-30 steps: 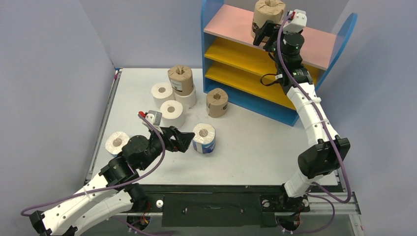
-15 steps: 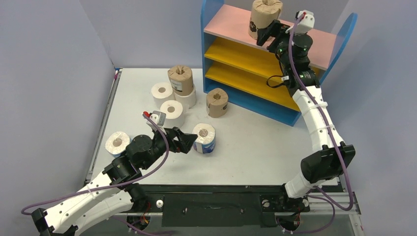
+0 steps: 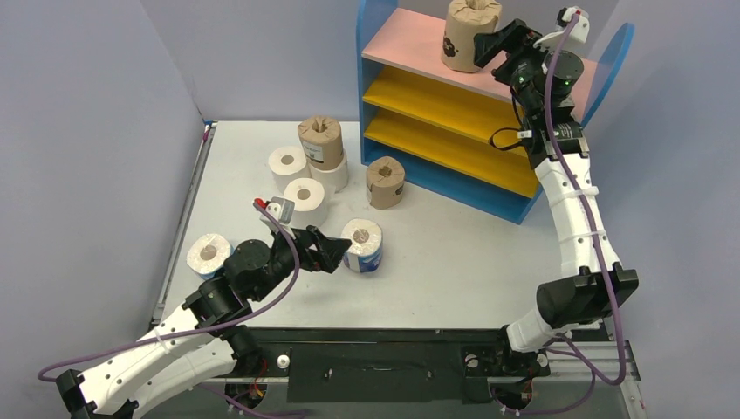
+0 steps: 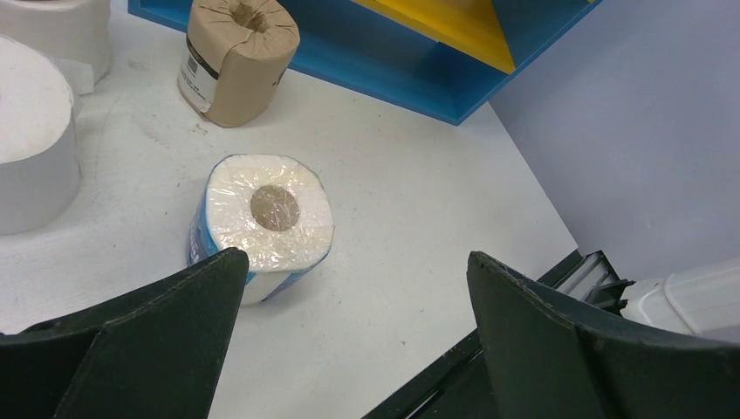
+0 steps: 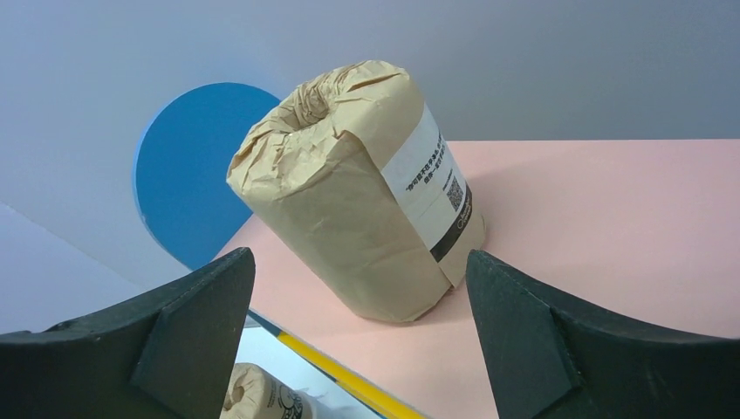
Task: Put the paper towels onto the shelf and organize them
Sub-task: Place the paper towel on the shelf.
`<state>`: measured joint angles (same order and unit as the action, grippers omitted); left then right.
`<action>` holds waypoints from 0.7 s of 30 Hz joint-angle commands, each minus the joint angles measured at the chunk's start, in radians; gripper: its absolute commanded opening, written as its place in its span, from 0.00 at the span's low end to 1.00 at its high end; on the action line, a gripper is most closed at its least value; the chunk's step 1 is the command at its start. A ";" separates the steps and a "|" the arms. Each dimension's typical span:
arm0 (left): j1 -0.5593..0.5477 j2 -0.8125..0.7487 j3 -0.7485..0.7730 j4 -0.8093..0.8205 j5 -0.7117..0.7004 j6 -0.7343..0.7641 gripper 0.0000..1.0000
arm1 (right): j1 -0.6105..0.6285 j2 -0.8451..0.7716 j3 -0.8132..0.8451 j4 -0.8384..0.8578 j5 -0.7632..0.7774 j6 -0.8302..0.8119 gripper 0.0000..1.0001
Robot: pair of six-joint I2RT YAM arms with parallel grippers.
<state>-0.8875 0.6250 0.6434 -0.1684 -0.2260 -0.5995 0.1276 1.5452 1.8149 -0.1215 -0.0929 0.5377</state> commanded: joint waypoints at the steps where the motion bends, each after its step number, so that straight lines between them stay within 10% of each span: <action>1: 0.001 -0.016 -0.006 0.046 0.014 -0.004 0.96 | -0.010 0.065 0.057 0.036 -0.082 0.046 0.86; 21: 0.002 -0.008 -0.008 0.066 0.001 0.042 0.96 | 0.075 0.284 0.320 -0.036 -0.126 -0.038 0.86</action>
<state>-0.8875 0.6197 0.6304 -0.1600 -0.2264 -0.5819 0.1799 1.8122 2.0712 -0.1619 -0.1917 0.5285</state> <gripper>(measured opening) 0.965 0.860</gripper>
